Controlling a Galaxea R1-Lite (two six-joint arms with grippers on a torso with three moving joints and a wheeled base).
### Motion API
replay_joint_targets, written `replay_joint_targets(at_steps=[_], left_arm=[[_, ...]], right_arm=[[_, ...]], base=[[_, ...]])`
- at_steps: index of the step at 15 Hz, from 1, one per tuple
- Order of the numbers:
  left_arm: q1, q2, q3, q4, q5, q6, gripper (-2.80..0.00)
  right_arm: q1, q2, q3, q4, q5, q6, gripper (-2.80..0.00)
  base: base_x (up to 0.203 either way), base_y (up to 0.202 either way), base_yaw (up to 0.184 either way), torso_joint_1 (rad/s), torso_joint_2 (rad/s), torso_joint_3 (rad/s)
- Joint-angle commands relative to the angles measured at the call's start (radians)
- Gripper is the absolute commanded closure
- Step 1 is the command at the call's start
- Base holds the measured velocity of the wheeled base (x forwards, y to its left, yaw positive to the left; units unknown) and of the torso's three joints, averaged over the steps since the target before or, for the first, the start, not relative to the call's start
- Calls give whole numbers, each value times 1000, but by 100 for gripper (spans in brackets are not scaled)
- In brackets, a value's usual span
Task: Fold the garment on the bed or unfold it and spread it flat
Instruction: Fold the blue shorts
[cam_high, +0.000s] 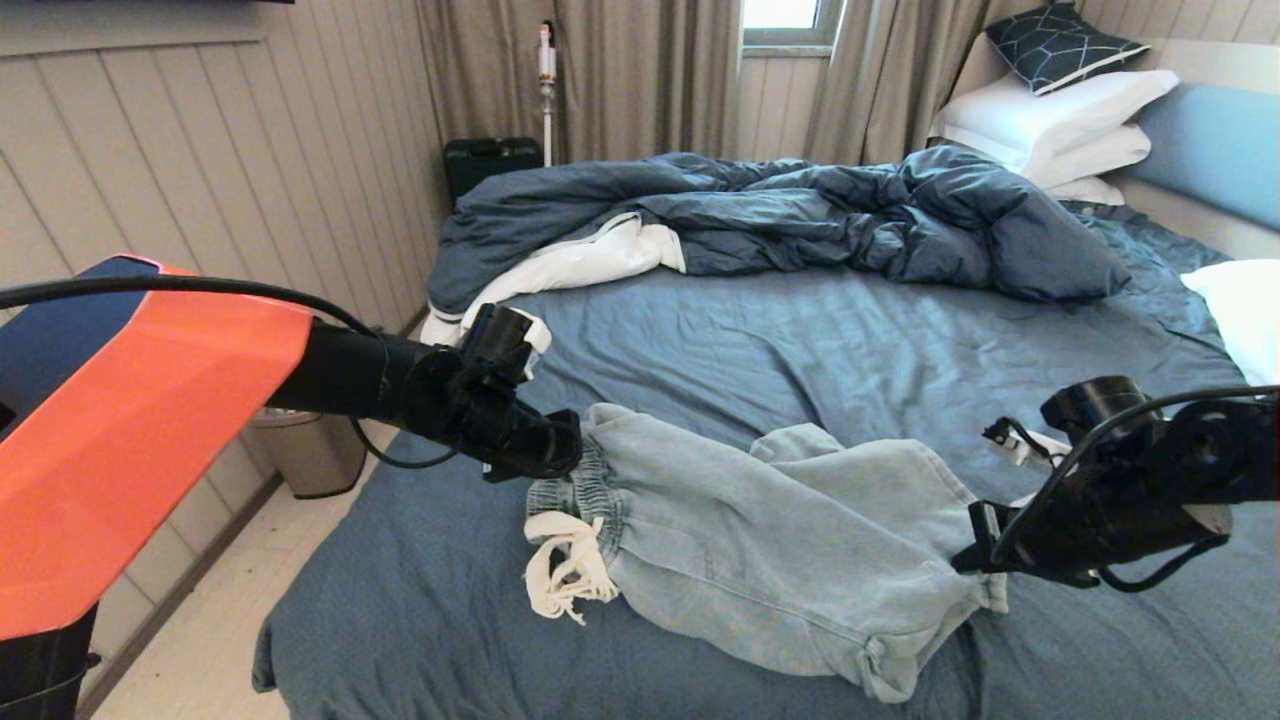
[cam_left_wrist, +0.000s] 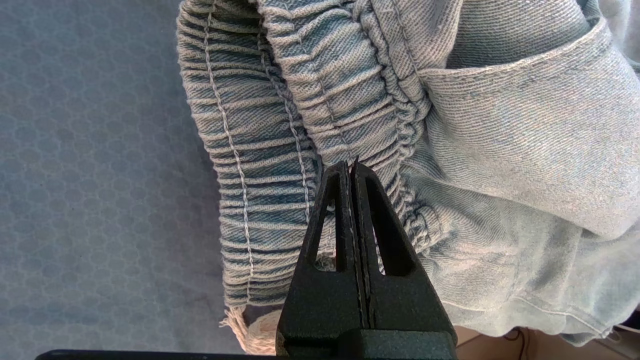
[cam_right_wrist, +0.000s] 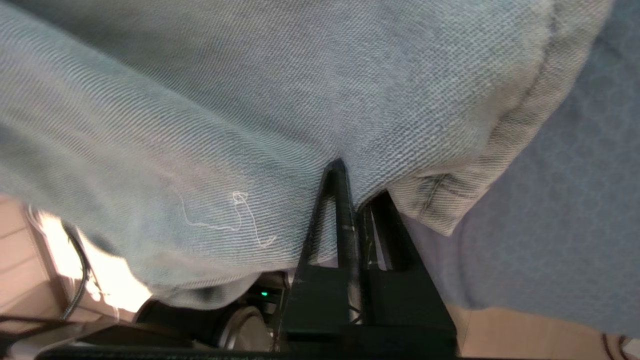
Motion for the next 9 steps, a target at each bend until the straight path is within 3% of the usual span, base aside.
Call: replay_joint_targets(at_steps=[1,6,9], left_arm=[[0,1,1,1,0,-3,0],[0,-7,7,0,-2,-5,0],[0,-10,7,0,-2,-6,0]], right_arm=[[-1,26,-3,2,-4,-3,-280],[10,-210,2,13,5,0,-280],[32,-321,-43,87,8,7,-280]], base=[[0,0,0,0,0,0],[0,0,0,0,0,0],[0,0,0,0,0,0]])
